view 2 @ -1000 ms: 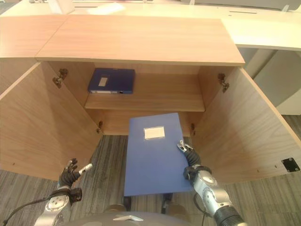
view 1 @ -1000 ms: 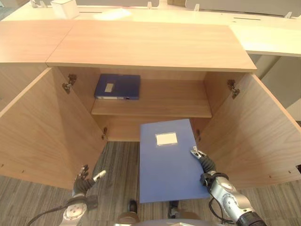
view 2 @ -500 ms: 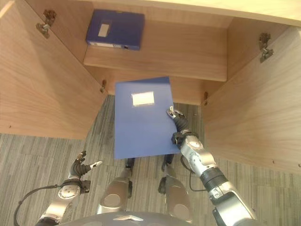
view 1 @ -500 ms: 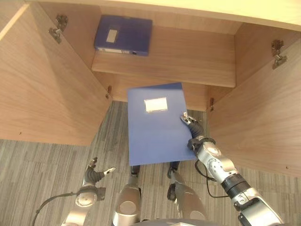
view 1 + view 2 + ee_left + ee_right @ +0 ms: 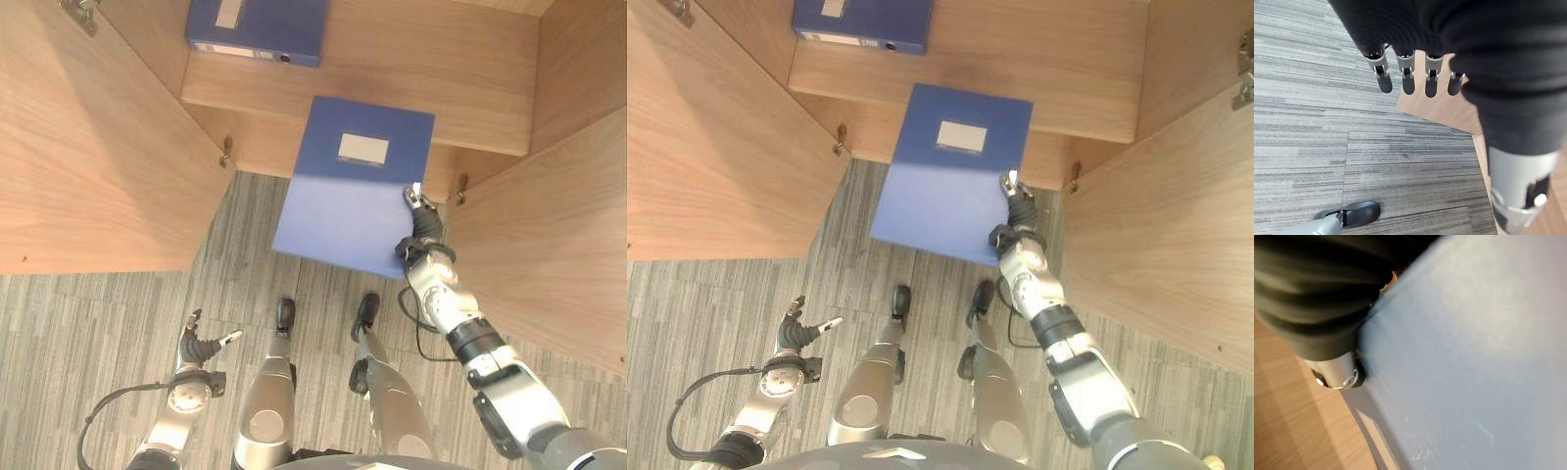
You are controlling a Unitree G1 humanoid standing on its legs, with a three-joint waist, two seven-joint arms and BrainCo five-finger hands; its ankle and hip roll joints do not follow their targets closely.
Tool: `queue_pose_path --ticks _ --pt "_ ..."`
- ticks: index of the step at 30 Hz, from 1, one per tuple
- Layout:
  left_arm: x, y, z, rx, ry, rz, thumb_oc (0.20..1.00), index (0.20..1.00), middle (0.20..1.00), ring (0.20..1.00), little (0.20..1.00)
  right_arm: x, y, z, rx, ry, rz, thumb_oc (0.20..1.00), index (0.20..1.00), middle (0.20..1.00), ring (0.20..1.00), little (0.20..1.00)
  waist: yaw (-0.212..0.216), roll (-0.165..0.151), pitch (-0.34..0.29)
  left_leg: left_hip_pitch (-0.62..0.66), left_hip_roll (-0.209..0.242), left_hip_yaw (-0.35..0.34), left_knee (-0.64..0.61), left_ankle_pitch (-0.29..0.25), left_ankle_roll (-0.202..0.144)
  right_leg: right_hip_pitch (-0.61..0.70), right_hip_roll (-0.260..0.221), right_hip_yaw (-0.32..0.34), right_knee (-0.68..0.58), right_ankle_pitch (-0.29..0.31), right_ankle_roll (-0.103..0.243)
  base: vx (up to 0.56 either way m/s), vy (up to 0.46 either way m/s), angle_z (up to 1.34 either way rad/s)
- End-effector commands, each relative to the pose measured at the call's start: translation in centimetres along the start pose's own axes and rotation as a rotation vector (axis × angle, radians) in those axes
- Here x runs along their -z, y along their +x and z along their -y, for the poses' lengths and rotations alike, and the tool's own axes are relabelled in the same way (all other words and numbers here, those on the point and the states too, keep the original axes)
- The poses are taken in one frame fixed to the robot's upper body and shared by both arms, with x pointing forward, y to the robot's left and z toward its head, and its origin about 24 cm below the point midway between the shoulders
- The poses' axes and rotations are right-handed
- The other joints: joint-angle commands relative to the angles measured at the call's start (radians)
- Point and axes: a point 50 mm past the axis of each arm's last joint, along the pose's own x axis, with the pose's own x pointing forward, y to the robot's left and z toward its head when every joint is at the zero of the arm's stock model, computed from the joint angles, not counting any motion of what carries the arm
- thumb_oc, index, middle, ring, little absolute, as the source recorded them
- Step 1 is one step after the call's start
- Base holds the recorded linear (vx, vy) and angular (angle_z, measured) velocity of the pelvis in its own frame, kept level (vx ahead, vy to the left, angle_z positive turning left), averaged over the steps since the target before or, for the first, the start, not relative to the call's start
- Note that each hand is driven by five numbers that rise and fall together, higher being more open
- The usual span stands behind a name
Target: Put the empty folder in the office cabinet
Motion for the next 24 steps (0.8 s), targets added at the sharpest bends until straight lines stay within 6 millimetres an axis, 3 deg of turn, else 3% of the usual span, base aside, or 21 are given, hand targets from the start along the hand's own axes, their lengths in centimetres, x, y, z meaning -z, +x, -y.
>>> queue_pose_path --ticks 1,2,4,5,6,7,8,10,11,12,15,19,24 --pt "-0.9 0.2 -0.8 0.004 0.125 0.067 1.0 1.0 1.0 1.0 1.0 -9.1 2.0 1.1 0.124 0.071 0.321 0.2 0.2 0.2 0.2 0.2 0.04 0.034 -0.033 -0.11 0.022 -0.048 -0.051 -0.013 -0.037 0.041 -0.073 -0.013 -0.004 -0.113 0.112 -0.04 0.003 0.22" --pt "-0.9 0.4 -0.8 0.001 0.135 0.067 1.0 1.0 1.0 1.0 1.0 -10.9 2.4 1.6 0.182 0.091 0.368 0.2 0.2 0.2 0.2 0.2 0.046 0.04 -0.027 -0.127 0.02 -0.052 -0.051 -0.009 -0.039 0.027 -0.074 -0.015 -0.004 -0.112 0.113 -0.04 0.003 0.22" --pt "-0.9 0.4 -0.8 0.001 0.135 0.067 1.0 1.0 1.0 1.0 1.0 -10.9 2.4 1.6 0.182 0.091 0.368 0.2 0.2 0.2 0.2 0.2 0.046 0.04 -0.027 -0.127 0.02 -0.052 -0.051 -0.009 -0.039 0.027 -0.074 -0.015 -0.004 -0.112 0.113 -0.02 0.007 0.11" --pt "-1.2 0.6 -0.9 -0.005 0.142 0.077 1.0 1.0 1.0 1.0 1.0 -12.4 2.7 1.8 0.219 0.091 0.398 0.2 0.2 0.2 0.2 0.2 0.05 0.044 -0.023 -0.143 0.016 -0.056 -0.051 -0.007 -0.038 0.013 -0.073 -0.017 -0.004 -0.11 0.113 -0.1 0.009 0.12" --pt "-2.2 0.8 -0.9 -0.01 0.158 0.12 1.0 1.0 1.0 1.0 1.0 -16.7 3.3 2.3 0.332 0.077 0.475 0.2 0.2 0.2 0.2 0.2 0.068 0.06 -0.004 -0.197 0.008 -0.071 -0.051 0.003 -0.036 -0.04 -0.071 -0.022 -0.004 -0.103 0.114 -0.13 -0.001 0.1" --pt "-2.5 0.9 -0.9 -0.01 0.16 0.135 1.0 1.0 1.0 1.0 1.0 -18.3 3.4 2.5 0.361 0.082 0.497 0.2 0.2 0.2 0.2 0.2 0.077 0.066 0.0 -0.221 0.007 -0.073 -0.051 0.01 -0.037 -0.062 -0.072 -0.028 -0.004 -0.101 0.116 -0.15 -0.016 0.0" --pt "-3.1 1.1 -0.7 0.002 0.177 0.164 1.0 1.0 1.0 1.0 1.0 -21.3 3.2 2.7 0.4 0.067 0.546 0.2 0.2 0.2 0.2 0.2 0.092 0.076 0.01 -0.258 0.003 -0.081 -0.051 0.019 -0.04 -0.099 -0.075 -0.033 -0.004 -0.098 0.119 -0.09 -0.03 0.02" --pt "-3.7 1.2 -0.4 0.017 0.183 0.188 1.0 1.0 1.0 1.0 1.0 -23.6 2.8 3.4 0.436 0.074 0.575 0.2 0.2 0.2 0.2 0.2 0.101 0.085 0.009 -0.301 -0.001 -0.089 -0.051 0.027 -0.044 -0.132 -0.077 -0.04 -0.004 -0.096 0.121 -0.04 -0.02 0.2" --pt "-3.8 1.3 -0.3 0.018 0.182 0.19 1.0 1.0 1.0 1.0 1.0 -23.8 2.8 3.4 0.435 0.074 0.577 0.2 0.2 0.2 0.2 0.2 0.101 0.086 0.007 -0.305 -0.001 -0.09 -0.051 0.028 -0.044 -0.136 -0.077 -0.041 -0.004 -0.096 0.121 -0.01 -0.008 0.3" --pt "-4.3 1.3 -0.1 0.028 0.184 0.213 1.0 1.0 1.0 1.0 1.0 -25.8 2.3 3.8 0.461 0.085 0.615 0.2 0.2 0.2 0.2 0.2 0.109 0.093 0.009 -0.336 -0.006 -0.097 -0.051 0.031 -0.046 -0.159 -0.08 -0.045 -0.004 -0.098 0.123 -0.01 -0.002 0.21" --pt "-4.7 1.3 0.1 0.038 0.193 0.232 1.0 1.0 1.0 1.0 1.0 -27.9 1.6 4.0 0.493 0.124 0.657 0.2 0.2 0.2 0.2 0.2 0.116 0.101 0.005 -0.375 -0.014 -0.107 -0.051 0.031 -0.046 -0.193 -0.083 -0.048 -0.004 -0.097 0.126 0.0 0.002 0.06" --pt "-4.8 1.3 0.2 0.034 0.196 0.239 1.0 1.0 1.0 1.0 1.0 -28.8 1.3 3.8 0.523 0.147 0.676 0.2 0.2 0.2 0.2 0.2 0.12 0.102 -0.001 -0.398 -0.019 -0.113 -0.051 0.031 -0.044 -0.211 -0.085 -0.049 -0.004 -0.095 0.129 0.01 0.008 0.07" --pt "-6.2 1.7 0.1 0.005 0.198 0.289 1.0 1.0 1.0 1.0 1.0 -31.5 0.3 2.7 0.591 0.204 0.739 0.2 0.2 0.2 0.2 0.2 0.134 0.095 -0.022 -0.464 -0.037 -0.137 -0.051 0.03 -0.038 -0.267 -0.096 -0.05 -0.004 -0.095 0.14 0.02 0.0 0.05"
